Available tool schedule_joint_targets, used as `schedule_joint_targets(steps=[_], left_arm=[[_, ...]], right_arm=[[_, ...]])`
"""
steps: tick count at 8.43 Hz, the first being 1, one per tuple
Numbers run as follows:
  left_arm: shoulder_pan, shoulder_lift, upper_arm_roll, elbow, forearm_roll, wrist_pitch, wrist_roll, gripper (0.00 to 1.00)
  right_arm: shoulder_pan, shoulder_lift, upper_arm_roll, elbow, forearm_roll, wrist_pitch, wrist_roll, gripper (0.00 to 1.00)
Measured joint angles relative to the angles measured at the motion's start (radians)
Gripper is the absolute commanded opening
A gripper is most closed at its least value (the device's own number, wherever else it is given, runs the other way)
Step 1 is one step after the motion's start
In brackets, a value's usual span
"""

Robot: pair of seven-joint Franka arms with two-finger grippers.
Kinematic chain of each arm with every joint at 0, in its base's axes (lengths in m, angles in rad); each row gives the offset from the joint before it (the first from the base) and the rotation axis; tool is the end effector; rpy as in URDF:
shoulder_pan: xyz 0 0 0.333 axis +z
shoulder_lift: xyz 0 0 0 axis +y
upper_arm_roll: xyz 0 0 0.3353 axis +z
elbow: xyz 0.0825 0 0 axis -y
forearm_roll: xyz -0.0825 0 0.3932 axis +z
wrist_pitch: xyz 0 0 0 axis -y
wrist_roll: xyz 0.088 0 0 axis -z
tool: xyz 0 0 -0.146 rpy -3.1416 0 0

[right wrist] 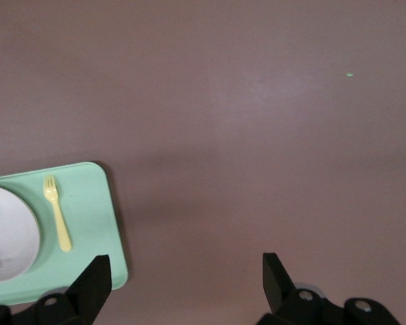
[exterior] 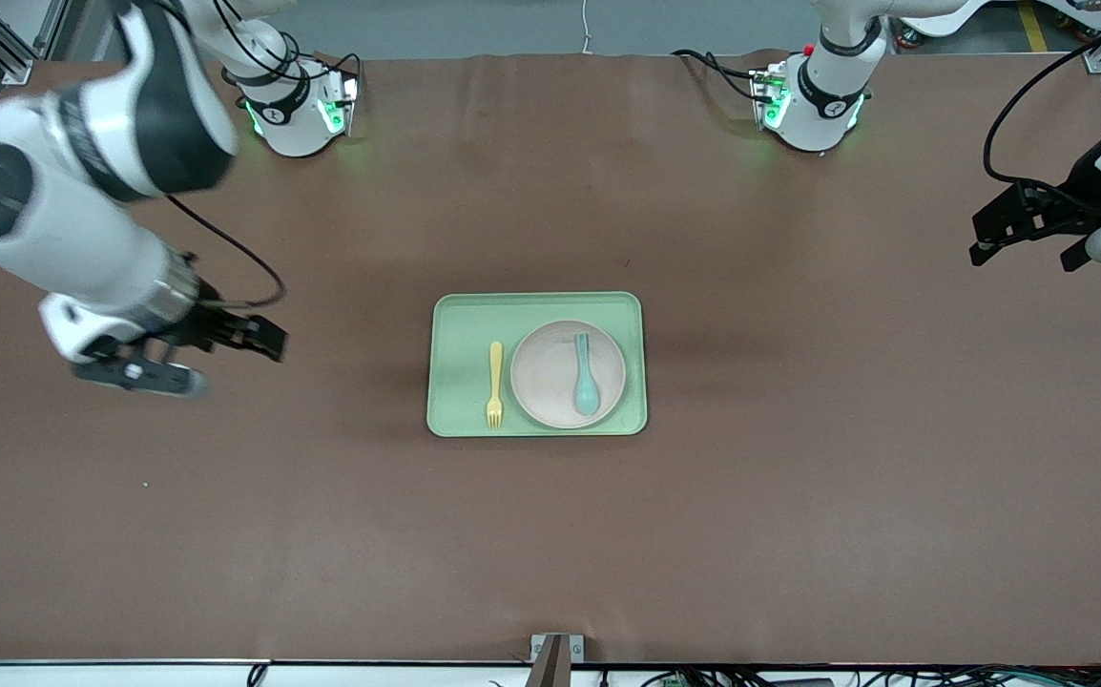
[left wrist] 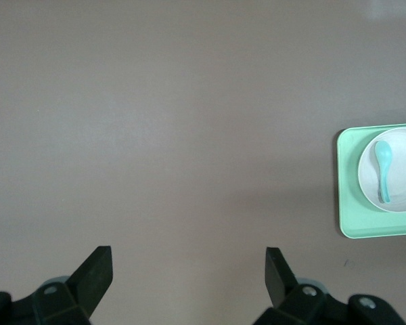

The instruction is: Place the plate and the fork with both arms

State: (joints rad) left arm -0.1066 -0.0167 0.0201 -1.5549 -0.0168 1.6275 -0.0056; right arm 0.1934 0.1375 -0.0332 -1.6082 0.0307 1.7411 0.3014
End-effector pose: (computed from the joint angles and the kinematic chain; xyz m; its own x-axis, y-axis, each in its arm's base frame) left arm 0.5655 -0.0513 0.6274 0.9928 -0.0795 0.0891 -0.0814 -0.9965 0.0176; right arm 0.6079 0.1033 0.5203 0.9893 -0.1455 -0.0120 -0.1457 -0.9891 -0.0232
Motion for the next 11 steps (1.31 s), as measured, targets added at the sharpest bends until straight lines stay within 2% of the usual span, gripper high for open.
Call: schedule_joint_targets(steps=[3,5,11], left_arm=[[0.0,0.0,-0.001,0.001,0.0,0.0,0.0,1.0],[0.0,0.0,-0.001,0.002,0.0,0.0,0.0,0.99],[0.002,0.0,0.0,0.002,0.0,0.0,0.0,0.99]], right_arm=[[-0.125,-0.161,0.0,-0.001,0.0,-0.18,-0.202,0.99],[-0.189,-0.259,0.001,-0.008,0.0,-0.247,-0.312,0.99],[-0.216,-0.271,0.01,0.027,-0.001,-0.227,-0.352,0.99]])
